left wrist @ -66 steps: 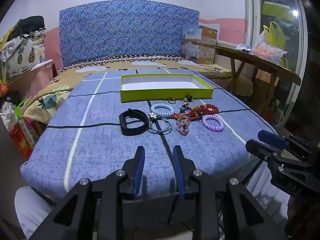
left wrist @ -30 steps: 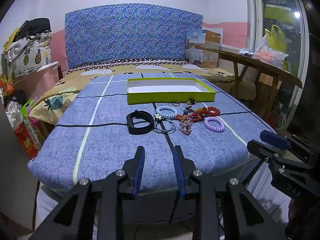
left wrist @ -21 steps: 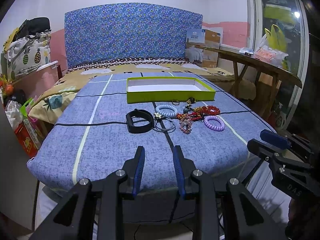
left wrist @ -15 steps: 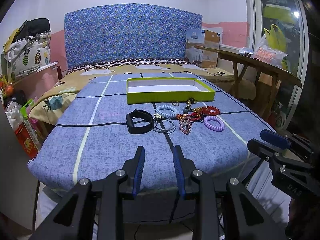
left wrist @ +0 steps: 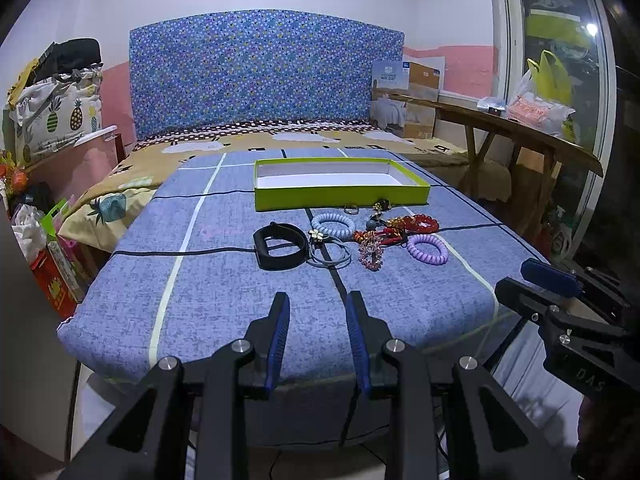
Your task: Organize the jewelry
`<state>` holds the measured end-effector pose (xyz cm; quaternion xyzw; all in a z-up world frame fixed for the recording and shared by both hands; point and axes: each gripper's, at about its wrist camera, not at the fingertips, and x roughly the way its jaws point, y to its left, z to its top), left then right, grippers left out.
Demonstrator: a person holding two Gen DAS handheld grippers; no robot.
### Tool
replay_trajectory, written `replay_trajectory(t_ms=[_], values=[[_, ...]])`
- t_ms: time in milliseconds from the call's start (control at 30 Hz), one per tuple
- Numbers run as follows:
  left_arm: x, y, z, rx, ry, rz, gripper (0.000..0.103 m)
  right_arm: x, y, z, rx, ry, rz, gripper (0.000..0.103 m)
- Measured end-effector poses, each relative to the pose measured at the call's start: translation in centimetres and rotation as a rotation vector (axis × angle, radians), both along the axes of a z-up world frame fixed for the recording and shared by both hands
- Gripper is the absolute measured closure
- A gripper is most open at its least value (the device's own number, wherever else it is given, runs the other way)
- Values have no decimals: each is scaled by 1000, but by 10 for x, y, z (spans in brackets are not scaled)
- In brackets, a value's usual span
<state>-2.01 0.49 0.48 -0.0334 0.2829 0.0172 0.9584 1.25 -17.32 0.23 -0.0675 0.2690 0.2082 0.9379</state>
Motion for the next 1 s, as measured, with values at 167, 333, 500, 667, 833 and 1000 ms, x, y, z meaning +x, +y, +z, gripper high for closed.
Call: replay_trajectory(t_ms=[167,333,500,667,833,1000], values=[[0,0,0,0,1,-1,73,0,0,0,2,1,0,58],[-1,-1,1,-3,0,-7,73,0,1,0,3,3,-1,58],[-2,-1,2,-4,-1,-8,73,0,1,0,2,2,-2,58],[-1,-2,2,-6,-1,-9,73,0,0,0,2,1,-1,58],[-1,-2,2,-6,-1,-9,73,0,1,0,2,2,-1,58],[0,-4,2,-14,5,-14,72,0,1,-1,3,4,-1,58]])
